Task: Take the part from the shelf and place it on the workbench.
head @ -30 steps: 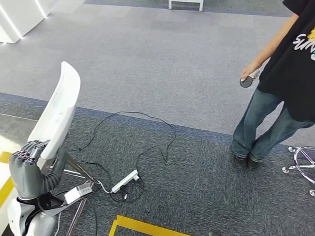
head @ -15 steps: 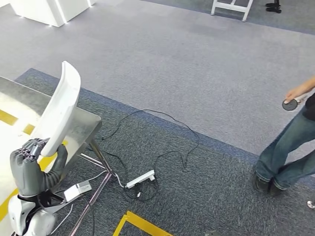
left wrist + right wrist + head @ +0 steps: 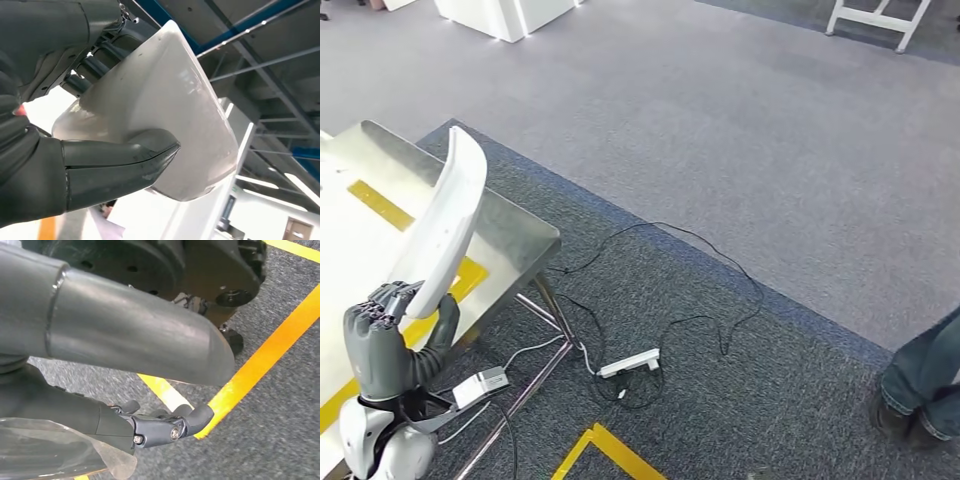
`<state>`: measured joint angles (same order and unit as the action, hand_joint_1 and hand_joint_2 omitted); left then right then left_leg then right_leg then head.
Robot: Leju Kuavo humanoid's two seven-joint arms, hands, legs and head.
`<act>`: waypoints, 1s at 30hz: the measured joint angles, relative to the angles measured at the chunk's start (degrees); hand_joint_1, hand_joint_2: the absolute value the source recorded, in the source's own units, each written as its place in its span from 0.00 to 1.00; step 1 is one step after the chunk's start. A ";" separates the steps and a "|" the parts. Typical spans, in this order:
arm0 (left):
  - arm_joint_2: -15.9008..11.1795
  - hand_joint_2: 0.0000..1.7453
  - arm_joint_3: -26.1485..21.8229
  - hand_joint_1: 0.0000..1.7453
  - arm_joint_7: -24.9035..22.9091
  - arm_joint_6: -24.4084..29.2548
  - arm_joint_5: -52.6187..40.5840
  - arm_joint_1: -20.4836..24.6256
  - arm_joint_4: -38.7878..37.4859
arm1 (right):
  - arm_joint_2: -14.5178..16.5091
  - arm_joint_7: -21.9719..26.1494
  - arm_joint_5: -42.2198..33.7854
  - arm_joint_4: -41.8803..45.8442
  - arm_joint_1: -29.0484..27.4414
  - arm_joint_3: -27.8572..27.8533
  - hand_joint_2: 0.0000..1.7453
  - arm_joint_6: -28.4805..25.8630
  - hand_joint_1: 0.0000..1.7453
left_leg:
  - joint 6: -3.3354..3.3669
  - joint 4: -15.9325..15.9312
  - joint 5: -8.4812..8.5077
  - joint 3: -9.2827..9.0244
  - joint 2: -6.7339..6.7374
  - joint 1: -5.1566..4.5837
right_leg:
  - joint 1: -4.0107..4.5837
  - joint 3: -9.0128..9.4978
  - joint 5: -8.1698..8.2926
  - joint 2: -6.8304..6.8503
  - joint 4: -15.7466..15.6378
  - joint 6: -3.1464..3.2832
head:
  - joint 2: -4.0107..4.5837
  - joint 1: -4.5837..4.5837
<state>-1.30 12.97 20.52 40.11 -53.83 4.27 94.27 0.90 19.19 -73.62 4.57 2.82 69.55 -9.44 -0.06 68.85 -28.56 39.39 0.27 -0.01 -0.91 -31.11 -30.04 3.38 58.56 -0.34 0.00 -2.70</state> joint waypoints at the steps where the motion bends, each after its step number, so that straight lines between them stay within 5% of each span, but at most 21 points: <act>1: -0.08 1.00 0.05 1.00 -0.15 0.00 0.00 0.20 -0.01 | 0.01 0.01 0.01 0.00 0.06 0.01 0.00 0.04 0.00 | 0.51 -3.77 1.52 -1.90 1.46 -0.34 | 0.08 0.30 -0.20 0.61 -0.05 -0.06 | 0.00 -0.02; 4: -0.28 1.00 0.23 1.00 -0.33 0.01 -0.05 0.98 -0.01 | 0.02 0.01 0.01 0.01 0.11 0.02 0.00 0.16 0.00 | 1.83 -9.49 2.29 -4.48 4.64 -1.61 | 0.39 0.75 -0.70 2.53 -0.26 -0.72 | 0.00 -0.01; 6: -0.48 1.00 0.31 1.00 -0.48 0.02 -0.12 1.08 0.00 | 0.02 0.01 0.02 0.02 0.22 0.04 0.00 0.26 0.00 | 2.19 -10.17 2.43 -4.63 3.32 -1.56 | 0.41 1.08 -1.06 3.58 -0.49 -1.40 | -0.01 -0.03; 8: -0.64 1.00 0.45 1.00 -0.62 0.03 -0.16 1.25 0.01 | 0.01 0.05 0.04 0.02 0.43 0.08 0.00 0.37 0.00 | 2.62 -11.02 2.74 -5.19 1.84 -1.05 | 0.27 0.60 -2.37 1.24 1.20 -1.96 | 0.00 -0.16; 10: -0.65 1.00 0.70 1.00 -0.71 0.03 -0.18 1.54 -0.01 | -0.01 0.09 0.03 0.02 0.43 0.17 0.00 0.48 0.00 | 2.97 -11.37 2.86 -5.50 0.44 -0.67 | 0.16 -2.56 -5.39 -2.30 7.55 -2.26 | 0.01 -0.53; 12: -0.64 1.00 0.90 1.00 -0.79 0.02 -0.20 1.54 -0.06 | -0.04 0.06 0.03 0.02 0.23 0.38 0.00 0.54 0.00 | 3.10 -11.34 2.80 -5.52 -1.13 -0.59 | 0.14 -6.78 -7.56 -3.24 14.58 -2.51 | 0.00 -0.79; 13: -0.66 1.00 0.97 1.00 -0.79 0.02 -0.21 1.47 -0.09 | -0.05 0.04 0.03 0.02 0.13 0.47 0.00 0.56 0.00 | 3.07 -11.31 2.75 -5.58 -2.00 -0.54 | 0.12 -7.90 -7.06 -3.30 15.67 -2.61 | 0.00 -0.81; 15: -0.68 1.00 1.08 1.00 -0.80 0.02 -0.22 1.40 -0.13 | -0.08 0.02 0.03 0.02 0.07 0.57 0.00 0.58 0.00 | 2.76 -11.11 2.54 -5.81 -3.73 -0.34 | -0.07 -6.81 -2.80 -3.75 11.09 -2.81 | 0.00 -0.84; 17: -0.69 1.00 1.14 1.00 -0.82 0.02 -0.22 1.44 -0.14 | -0.11 0.03 0.03 0.02 0.11 0.60 0.00 0.61 0.00 | 2.10 -10.47 2.09 -5.77 -5.22 -0.18 | -0.53 -3.66 0.79 -6.03 3.59 -2.95 | 0.00 -0.88; 19: -0.71 1.00 1.16 1.00 -0.87 0.02 -0.22 1.46 -0.14 | -0.13 0.02 0.03 0.02 0.12 0.62 0.00 0.67 0.00 | 1.38 -9.98 1.90 -5.32 -6.48 -0.11 | -0.69 -1.96 1.18 -7.51 0.39 -2.49 | -0.01 -0.90; 21: -0.81 1.00 1.19 1.00 -0.95 0.02 -0.23 1.35 -0.15 | -0.13 0.01 0.03 0.03 0.18 0.66 0.00 0.70 0.00 | 0.85 -9.97 2.02 -4.99 -7.57 -0.02 | -0.60 -1.61 1.02 -6.58 0.19 -1.65 | -0.02 -0.90; 24: -1.01 1.00 1.25 1.00 -1.08 0.04 -0.26 1.46 -0.16 | -0.22 0.05 0.03 0.03 0.21 0.72 0.00 0.73 0.00 | -0.01 -6.36 -0.05 -3.33 -4.21 -0.15 | -0.77 -1.04 0.90 -4.63 -0.08 -0.62 | -0.01 -0.44; 25: -1.01 1.00 1.27 1.00 -1.10 0.04 -0.27 1.53 -0.16 | -0.26 0.06 0.03 0.02 0.14 0.74 0.00 0.75 0.00 | -0.31 -2.94 -1.68 -1.71 -2.40 -0.14 | -0.67 -0.87 0.75 -3.90 -0.10 -0.38 | -0.01 -0.22; 27: -1.00 1.00 1.34 1.00 -1.13 0.03 -0.29 1.52 -0.23 | -0.26 0.05 0.03 0.02 0.00 0.79 0.00 0.77 0.00 | -0.64 4.35 -4.36 2.07 -0.98 0.10 | -0.53 -0.64 0.43 -2.33 -0.09 -0.12 | 0.00 -0.07; 28: -1.01 1.00 1.37 1.00 -1.14 0.03 -0.30 1.43 -0.27 | -0.26 0.05 0.02 0.02 -0.01 0.81 0.00 0.77 0.00 | -0.66 6.07 -4.40 3.07 -0.81 0.17 | -0.49 -0.51 0.27 -1.57 -0.09 -0.09 | 0.00 -0.07; 30: -1.08 1.00 1.40 1.00 -1.19 0.02 -0.31 1.32 -0.33 | -0.26 0.04 0.01 0.02 0.06 0.86 0.00 0.81 0.00 | -0.35 2.95 -1.34 1.79 -0.34 0.18 | -0.39 -0.01 -0.13 -0.18 -0.09 -0.13 | 0.00 -0.05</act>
<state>-2.38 14.37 19.33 40.13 -54.14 5.59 93.95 0.63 19.23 -73.61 4.59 2.88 70.41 -8.63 -0.41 71.81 -29.90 41.18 -0.07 0.17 -1.30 -31.12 -30.17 3.20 58.48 -0.47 0.00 -2.76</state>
